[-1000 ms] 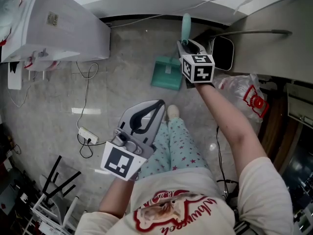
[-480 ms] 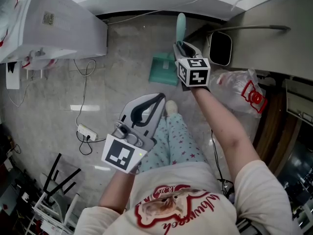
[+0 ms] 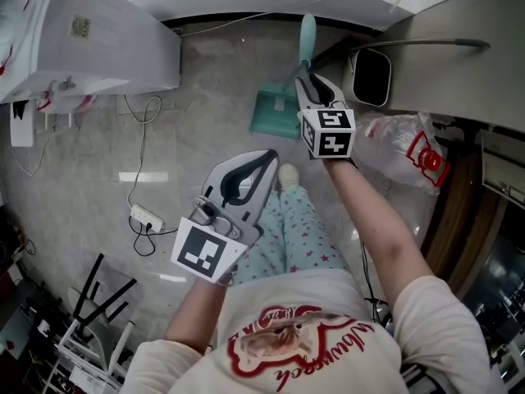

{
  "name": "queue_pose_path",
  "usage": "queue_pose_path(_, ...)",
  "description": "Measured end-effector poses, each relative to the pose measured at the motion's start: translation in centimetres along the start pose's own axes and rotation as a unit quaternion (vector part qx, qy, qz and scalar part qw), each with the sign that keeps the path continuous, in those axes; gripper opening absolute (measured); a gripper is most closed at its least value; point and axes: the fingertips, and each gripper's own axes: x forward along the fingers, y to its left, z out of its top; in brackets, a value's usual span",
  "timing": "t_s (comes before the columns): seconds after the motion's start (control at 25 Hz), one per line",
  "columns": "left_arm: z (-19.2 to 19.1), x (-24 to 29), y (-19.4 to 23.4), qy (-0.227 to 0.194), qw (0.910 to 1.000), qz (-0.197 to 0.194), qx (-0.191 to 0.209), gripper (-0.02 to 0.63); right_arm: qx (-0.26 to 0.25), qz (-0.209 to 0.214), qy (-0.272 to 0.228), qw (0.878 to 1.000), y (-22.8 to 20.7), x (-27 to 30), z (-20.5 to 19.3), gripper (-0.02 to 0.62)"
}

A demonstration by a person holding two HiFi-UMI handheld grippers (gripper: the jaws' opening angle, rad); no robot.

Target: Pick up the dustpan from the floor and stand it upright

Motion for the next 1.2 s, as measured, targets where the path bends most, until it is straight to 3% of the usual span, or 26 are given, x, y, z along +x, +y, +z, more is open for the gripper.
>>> queue_pose_path(0.16, -0.3, 0.6, 0.3, 0.002, 1.0000, -0.003, 0.003, 0.021, 0.038, 0.015, -0.044, 0.998, 1.7, -3.3, 2.0, 0.091)
queue_pose_path(0.28, 0.1, 1.3, 0.4, -0.002, 0.9999, -0.008, 0.013, 0.021, 0.030, 0.020, -0.076, 0.996, 2.9, -6.5, 4.3, 0.038)
queue_pose_path(0.6, 1.9, 2.1, -1.0, -0.017, 0.9982, -0.038, 0.044, 0.021, 0.033, 0.040, -0.147, 0.988, 4.8, -16.3, 8.8, 0.025)
queue_pose_path(0.96, 4.8, 0.2, -7.2, -0.014, 0.9894, -0.115, 0.088, 0.021, -0.005, 0.047, -0.202, 0.978, 8.4, -25.8, 13.9, 0.025)
queue_pose_path(1.2, 6.7, -3.5, -11.6, -0.012, 0.9861, -0.130, 0.104, 0.021, -0.014, 0.058, -0.205, 0.977, 10.6, -30.5, 13.9, 0.025)
